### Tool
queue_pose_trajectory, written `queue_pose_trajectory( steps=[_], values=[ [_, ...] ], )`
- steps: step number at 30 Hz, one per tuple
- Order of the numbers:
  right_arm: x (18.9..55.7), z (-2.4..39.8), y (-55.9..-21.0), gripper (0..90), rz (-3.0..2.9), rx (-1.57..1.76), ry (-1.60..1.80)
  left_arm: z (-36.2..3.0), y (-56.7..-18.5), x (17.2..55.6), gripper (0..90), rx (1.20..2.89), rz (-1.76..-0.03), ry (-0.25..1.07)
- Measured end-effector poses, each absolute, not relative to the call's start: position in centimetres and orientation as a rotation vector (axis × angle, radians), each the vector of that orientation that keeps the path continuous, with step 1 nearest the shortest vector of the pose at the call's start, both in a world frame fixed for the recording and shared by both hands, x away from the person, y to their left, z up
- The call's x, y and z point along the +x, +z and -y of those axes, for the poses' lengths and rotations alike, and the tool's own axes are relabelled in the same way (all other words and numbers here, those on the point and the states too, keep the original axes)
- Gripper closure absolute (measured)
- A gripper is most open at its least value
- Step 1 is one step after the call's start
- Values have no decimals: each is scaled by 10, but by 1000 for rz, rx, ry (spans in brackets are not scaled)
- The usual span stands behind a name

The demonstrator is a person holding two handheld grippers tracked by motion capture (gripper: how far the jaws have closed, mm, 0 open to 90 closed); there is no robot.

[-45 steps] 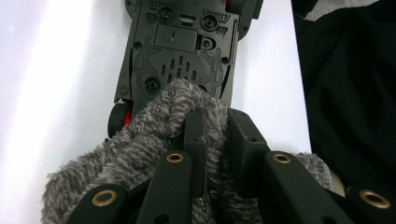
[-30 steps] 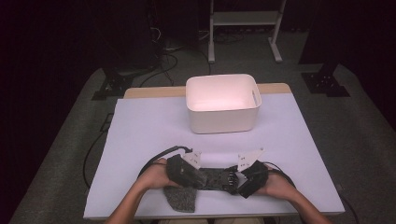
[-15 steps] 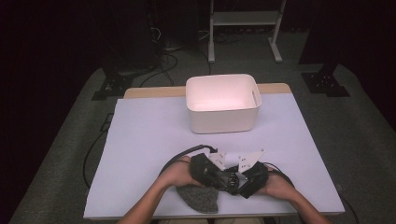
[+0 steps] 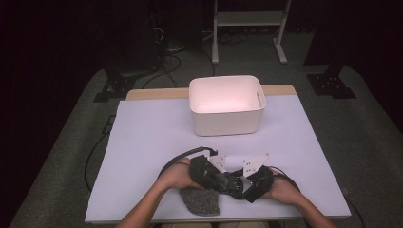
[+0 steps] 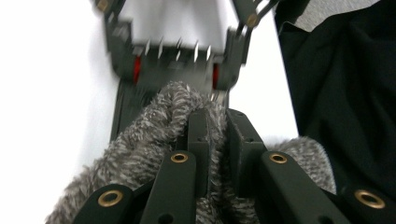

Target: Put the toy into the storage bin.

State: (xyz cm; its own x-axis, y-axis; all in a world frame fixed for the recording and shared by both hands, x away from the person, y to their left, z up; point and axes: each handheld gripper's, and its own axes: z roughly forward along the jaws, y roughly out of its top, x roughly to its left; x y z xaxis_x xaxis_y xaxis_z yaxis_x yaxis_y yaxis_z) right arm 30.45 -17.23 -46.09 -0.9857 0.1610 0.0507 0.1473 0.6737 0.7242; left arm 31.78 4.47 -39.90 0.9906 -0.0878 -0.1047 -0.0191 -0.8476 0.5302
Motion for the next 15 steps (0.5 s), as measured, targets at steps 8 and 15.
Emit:
queue_pose_trajectory(
  steps=[8,15],
  values=[
    [307,173,-461,234,-2862,244,1242,-74,-399,318,805,2585,20,-131],
    [307,174,-462,233,-2859,234,1246,-98,-400,317,805,2575,-31,-115]
  ],
)
